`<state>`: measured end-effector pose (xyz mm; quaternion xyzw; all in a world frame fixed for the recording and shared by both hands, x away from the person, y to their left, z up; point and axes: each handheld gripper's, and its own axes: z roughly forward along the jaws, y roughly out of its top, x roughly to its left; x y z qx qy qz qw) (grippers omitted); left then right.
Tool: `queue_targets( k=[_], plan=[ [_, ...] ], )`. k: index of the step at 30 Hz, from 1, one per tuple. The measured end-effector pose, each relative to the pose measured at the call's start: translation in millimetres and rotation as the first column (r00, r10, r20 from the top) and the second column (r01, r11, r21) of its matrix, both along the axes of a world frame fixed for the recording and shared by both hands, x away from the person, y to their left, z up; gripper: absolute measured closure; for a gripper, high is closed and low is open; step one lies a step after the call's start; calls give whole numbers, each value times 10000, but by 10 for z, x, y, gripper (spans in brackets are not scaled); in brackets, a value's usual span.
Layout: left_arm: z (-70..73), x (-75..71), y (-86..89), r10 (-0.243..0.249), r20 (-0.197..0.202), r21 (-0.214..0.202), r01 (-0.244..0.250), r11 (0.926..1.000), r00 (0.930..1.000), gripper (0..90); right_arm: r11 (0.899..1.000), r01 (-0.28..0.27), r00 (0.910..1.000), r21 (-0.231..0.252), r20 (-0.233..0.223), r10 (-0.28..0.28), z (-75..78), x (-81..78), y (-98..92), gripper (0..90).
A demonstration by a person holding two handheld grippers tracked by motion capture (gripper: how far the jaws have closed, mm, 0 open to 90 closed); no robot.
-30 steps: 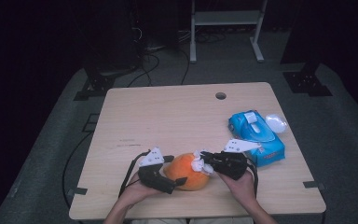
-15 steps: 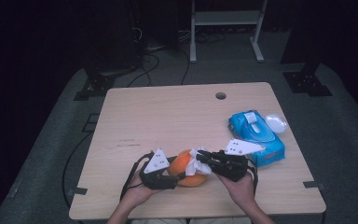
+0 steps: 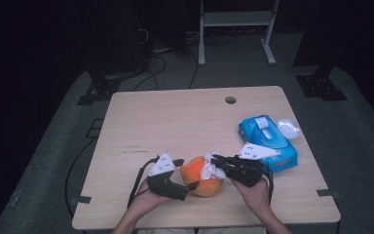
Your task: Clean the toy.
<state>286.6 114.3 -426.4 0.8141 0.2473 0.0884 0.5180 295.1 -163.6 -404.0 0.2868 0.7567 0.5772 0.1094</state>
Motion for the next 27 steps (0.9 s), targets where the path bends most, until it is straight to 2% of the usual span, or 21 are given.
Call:
queue_targets(
  k=[2,3,6,8,10,12,14,16,21,23,25,27],
  plan=[
    [-48,-10,-57,-171,49,102,170,9998,9998,114,10000,-4,10000,38,-23,4,-4,6,-1,806],
    [-49,-31,-83,-148,244,143,144,9998,9996,152,10000,-3,10000,28,-14,3,-2,2,7,806],
    [41,-80,-81,48,813,408,-82,9991,9967,340,10000,39,9999,-34,144,-38,16,-21,30,806],
    [95,-108,-53,140,1163,477,-196,9987,9931,387,9999,19,10000,113,88,-20,41,-31,28,806],
    [135,-115,-27,103,1259,658,-187,9977,9920,399,9993,-265,9996,266,-3,266,46,-44,48,806],
    [123,-110,-3,81,1142,721,-164,9973,9934,401,9991,-412,9991,128,90,411,47,-77,109,805],
    [101,-103,15,75,1022,614,-138,9980,9947,404,9991,-435,9989,-12,196,435,41,-62,130,803],
    [104,-98,14,86,998,594,-146,9981,9950,407,9989,-394,9992,248,-37,395,12,-12,91,804],
    [88,-62,3,249,758,304,-273,9992,9968,414,9996,-111,9999,264,-123,115,-30,26,28,805],
    [77,-38,-4,338,565,122,-345,9993,9978,413,9996,-189,9998,205,66,188,-13,-23,88,805],
    [73,-24,-16,398,484,60,-402,9992,9980,409,9983,-567,9981,163,244,563,1,-73,173,805],
    [75,-29,-17,404,508,125,-411,9991,9979,406,9976,-688,9964,-74,489,691,18,-107,231,804]
  ],
)
